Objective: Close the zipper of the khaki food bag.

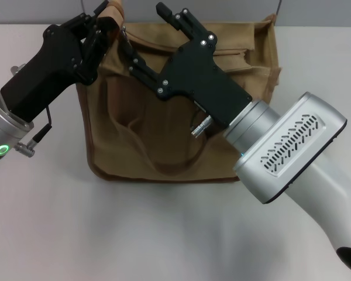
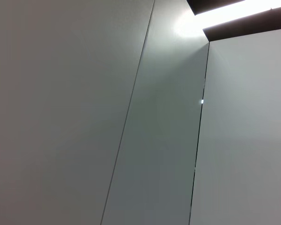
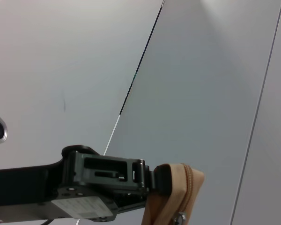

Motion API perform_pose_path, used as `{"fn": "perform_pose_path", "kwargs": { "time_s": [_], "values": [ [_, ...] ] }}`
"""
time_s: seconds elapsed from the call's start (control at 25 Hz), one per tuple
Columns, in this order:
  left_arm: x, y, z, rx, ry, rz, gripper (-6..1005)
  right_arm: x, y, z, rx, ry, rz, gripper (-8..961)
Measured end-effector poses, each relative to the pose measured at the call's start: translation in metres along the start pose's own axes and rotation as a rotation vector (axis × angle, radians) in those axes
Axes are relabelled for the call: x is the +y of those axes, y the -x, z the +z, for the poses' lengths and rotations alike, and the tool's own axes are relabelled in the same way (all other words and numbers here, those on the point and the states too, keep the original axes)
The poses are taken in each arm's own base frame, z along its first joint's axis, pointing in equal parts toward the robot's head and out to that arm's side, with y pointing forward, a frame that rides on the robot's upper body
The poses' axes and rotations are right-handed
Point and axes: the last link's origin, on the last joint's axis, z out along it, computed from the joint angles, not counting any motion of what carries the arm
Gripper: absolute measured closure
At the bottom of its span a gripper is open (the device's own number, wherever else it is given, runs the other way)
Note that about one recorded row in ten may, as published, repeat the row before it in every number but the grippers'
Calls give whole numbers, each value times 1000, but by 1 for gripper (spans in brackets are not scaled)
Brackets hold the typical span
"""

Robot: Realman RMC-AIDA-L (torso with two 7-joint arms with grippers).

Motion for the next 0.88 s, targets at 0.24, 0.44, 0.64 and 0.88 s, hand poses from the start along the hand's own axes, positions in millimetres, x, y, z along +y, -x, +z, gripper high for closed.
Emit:
{"fn": "perform_pose_path", "kwargs": {
  "time_s": [0.24, 0.44, 0.64, 0.88],
  "values": [
    [0, 0, 0, -2, 1, -2, 921, 5, 2, 0, -18, 43, -16, 297],
    [1, 0, -1, 3, -2, -3, 921, 6, 2, 0, -18, 46, -17, 351],
    [1, 0, -1, 2, 0, -4, 921, 6, 2, -1, -17, 46, -17, 565],
    [1, 1, -2, 2, -2, -5, 921, 7, 1, 0, -10, 50, -17, 888]
  ]
}}
